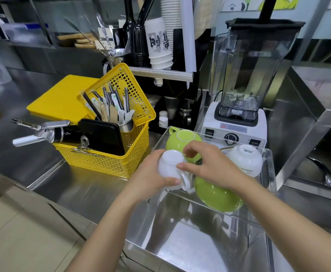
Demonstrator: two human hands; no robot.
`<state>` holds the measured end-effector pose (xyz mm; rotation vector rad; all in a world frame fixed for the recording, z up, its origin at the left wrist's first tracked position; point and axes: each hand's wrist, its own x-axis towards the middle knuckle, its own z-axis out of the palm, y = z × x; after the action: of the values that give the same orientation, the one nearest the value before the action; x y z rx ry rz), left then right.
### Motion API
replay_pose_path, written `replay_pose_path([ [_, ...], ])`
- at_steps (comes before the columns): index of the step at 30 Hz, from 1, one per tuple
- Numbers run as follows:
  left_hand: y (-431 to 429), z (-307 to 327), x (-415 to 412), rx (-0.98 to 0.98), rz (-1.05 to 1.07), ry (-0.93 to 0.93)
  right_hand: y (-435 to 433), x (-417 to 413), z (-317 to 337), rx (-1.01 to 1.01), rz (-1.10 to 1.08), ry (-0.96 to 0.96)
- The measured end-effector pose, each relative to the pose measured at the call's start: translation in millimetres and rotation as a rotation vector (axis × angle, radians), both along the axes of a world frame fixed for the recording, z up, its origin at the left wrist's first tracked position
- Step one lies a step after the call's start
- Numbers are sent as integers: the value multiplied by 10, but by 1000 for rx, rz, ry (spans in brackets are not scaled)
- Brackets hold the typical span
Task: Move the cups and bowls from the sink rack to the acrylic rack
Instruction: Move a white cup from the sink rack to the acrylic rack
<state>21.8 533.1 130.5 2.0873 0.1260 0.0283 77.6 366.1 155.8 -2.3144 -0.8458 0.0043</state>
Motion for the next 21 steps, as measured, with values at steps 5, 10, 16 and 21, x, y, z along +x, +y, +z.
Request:
replay_pose_path([
  [5, -53, -32, 6, 96, 32, -48, -46, -86, -54, -209, 11, -108],
  [10, -78, -26, 16, 150, 21, -27, -65, -109, -64, -284, 6, -117],
  [16, 59, 37, 62, 98, -120, 74, -87, -104, -53, -259, 23, -74],
  [21, 85, 26, 89, 42, -140, 44, -69, -77, -20, -273, 26, -46],
])
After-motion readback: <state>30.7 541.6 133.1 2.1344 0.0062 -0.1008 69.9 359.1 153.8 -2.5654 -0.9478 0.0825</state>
